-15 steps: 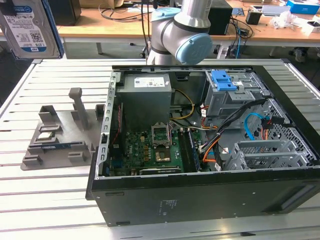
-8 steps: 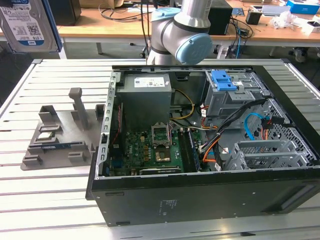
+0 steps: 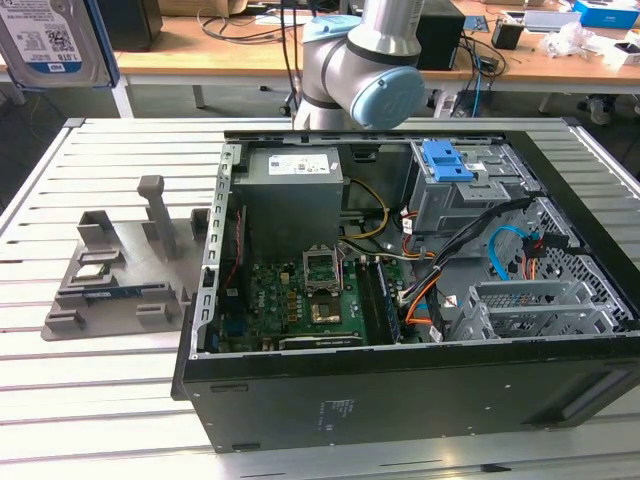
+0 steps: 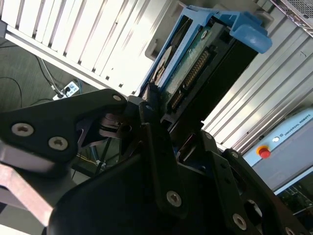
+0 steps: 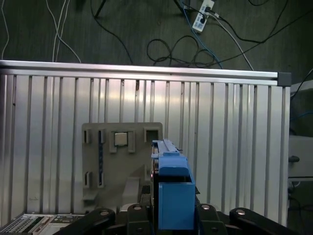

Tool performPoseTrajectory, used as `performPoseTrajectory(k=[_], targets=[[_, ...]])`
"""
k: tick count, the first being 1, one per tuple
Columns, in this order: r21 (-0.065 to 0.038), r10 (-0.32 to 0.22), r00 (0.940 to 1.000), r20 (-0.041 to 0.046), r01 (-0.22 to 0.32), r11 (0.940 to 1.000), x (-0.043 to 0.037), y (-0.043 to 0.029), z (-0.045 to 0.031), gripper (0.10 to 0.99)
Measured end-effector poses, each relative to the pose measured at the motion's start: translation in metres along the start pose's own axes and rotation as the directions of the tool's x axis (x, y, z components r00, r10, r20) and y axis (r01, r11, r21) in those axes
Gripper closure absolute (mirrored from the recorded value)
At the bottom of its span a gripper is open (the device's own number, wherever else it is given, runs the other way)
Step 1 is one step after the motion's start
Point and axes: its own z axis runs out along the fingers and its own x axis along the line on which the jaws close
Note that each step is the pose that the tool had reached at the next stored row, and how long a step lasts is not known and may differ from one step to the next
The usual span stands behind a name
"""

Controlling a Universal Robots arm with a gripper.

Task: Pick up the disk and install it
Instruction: 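Pick up the disk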

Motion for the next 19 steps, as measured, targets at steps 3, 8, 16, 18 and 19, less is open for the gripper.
performPoseTrajectory(k=[3, 8, 16, 18, 19], targets=[[0.0, 0.0, 1.0, 0.0, 0.0, 1.0, -0.0004, 0.0001, -0.0046, 0.722], [0.0, 0.0, 1.0, 0.0, 0.0, 1.0, -0.0005, 0.0001, -0.0046, 0.722], [0.0, 0.0, 1.0, -0.0006, 0.0, 1.0, -0.0004, -0.0115, -0.005, 0.722], [0.0, 0.0, 1.0, -0.0007, 0.0, 1.0, -0.0002, -0.0186, -0.0051, 0.722], [0.0, 0.0, 1.0, -0.0008, 0.0, 1.0, -0.0001, -0.0214, -0.0052, 0.722]])
